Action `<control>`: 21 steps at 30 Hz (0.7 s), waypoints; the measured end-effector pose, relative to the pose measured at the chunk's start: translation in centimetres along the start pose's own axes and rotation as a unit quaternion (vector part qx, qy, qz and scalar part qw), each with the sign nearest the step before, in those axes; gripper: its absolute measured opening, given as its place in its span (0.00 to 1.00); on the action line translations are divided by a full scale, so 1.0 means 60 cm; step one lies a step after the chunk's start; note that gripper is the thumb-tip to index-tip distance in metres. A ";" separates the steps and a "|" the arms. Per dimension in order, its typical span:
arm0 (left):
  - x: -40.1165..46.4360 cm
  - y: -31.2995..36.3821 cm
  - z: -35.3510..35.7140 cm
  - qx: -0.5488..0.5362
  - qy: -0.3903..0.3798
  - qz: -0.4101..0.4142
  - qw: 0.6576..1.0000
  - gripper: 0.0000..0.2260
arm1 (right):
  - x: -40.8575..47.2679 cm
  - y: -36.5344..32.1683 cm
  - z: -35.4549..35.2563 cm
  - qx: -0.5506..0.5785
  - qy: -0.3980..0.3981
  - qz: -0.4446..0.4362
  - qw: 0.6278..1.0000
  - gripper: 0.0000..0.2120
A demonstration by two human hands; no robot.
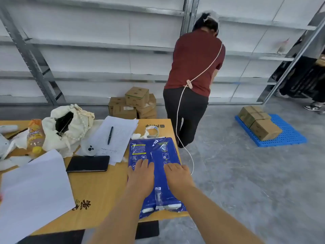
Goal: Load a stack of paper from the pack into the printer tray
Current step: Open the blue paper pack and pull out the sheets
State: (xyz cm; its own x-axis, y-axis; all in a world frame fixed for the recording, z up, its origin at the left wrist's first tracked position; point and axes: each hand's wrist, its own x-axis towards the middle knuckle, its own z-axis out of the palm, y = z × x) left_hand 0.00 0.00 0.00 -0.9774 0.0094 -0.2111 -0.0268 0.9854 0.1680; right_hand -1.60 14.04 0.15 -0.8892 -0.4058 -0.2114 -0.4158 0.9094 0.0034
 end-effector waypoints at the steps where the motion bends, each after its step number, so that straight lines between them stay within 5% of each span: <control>1: 0.005 -0.002 0.009 0.004 -0.016 0.002 1.000 0.24 | 0.003 -0.001 0.007 -0.004 -0.017 0.005 1.000 0.23; 21: 0.024 -0.027 0.118 0.033 -0.145 0.054 0.987 0.29 | 0.055 -0.035 0.106 -0.008 -0.074 0.028 0.997 0.13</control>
State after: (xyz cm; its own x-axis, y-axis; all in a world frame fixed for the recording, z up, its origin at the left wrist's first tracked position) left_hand 0.10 -0.38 -7.41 -0.8723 0.1530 -0.4644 0.0969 0.9850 0.1425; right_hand -2.48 11.38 -6.79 -0.8739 -0.3352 -0.3519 -0.3699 0.9284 0.0341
